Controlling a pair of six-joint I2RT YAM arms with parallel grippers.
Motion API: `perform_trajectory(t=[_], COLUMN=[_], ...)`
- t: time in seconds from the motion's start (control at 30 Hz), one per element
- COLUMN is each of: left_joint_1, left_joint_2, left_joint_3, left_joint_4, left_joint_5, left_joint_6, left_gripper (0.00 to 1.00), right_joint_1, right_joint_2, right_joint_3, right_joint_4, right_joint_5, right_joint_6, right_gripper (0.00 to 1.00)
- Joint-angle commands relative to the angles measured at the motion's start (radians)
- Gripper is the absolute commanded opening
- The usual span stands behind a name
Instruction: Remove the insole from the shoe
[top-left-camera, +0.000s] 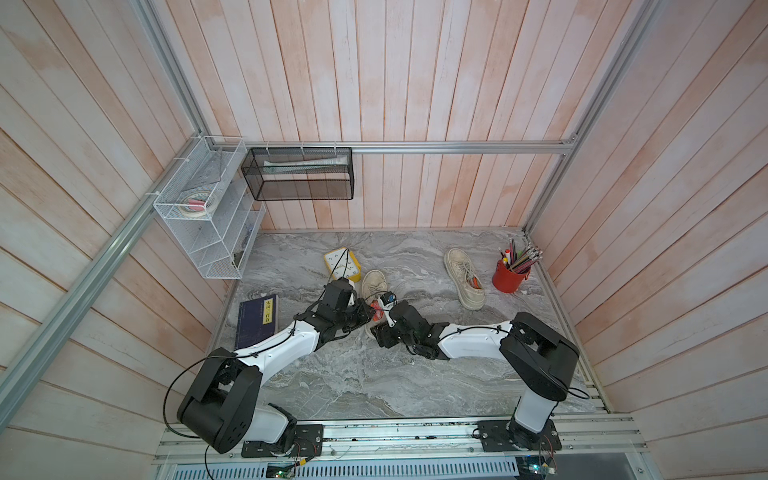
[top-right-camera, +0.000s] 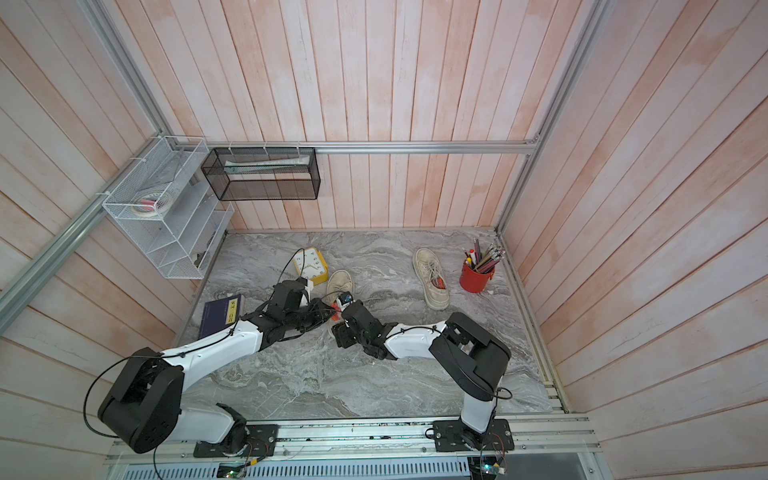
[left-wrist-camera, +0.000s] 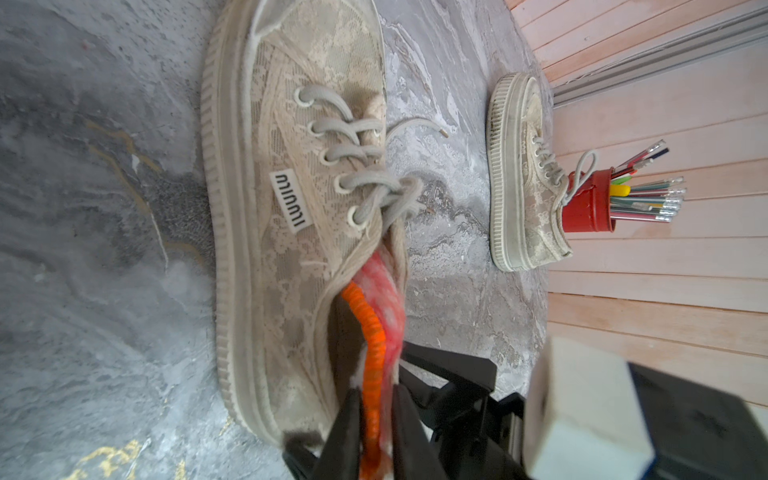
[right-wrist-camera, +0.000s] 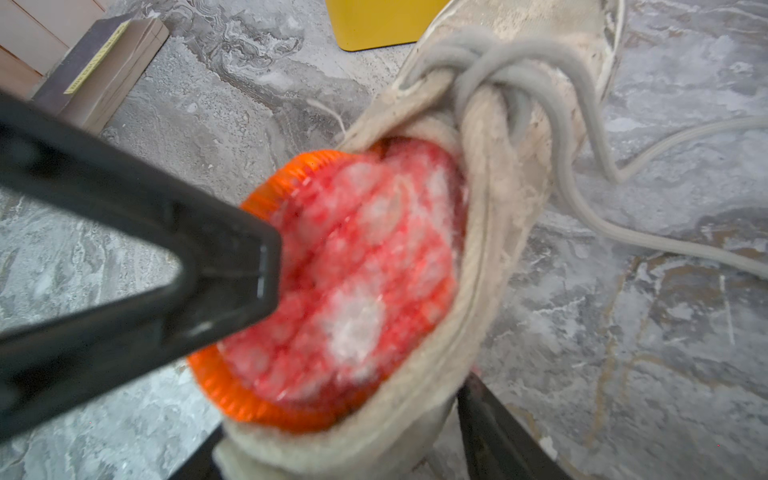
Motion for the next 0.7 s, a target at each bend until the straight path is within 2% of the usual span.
perform_trajectory(t=[0.0, 0.17, 0.4, 0.67], left_joint_1=[0.003, 0.008, 0.056, 0.098], left_joint_2=[-0.003, -0.045, -0.140, -0.238], left_joint_3=[-0.020, -0.026, -0.084, -0.142], left_joint_4=[0.028, 0.091, 0.197, 0.224], left_joint_5=[0.027, 0.047, 0.085, 0.107], left_joint_6=[-0.001, -0.081, -0.276, -0.396], left_gripper=[0.11, 0.00, 0.00, 0.00], right_joint_1=[-0.011, -0.023, -0.058, -0.100], right_joint_2=[0.049, 0.060, 0.105, 0.145], right_joint_3=[0.018, 0.022, 0.051, 0.089], right_joint_4=[-0.043, -0.022, 0.043, 0.083], right_joint_5=[-0.013, 0.006, 0.040, 0.100], right_joint_6=[0.026, 0.087, 0.175, 0.229], right_gripper=[0.69, 0.68, 0.68, 0.68])
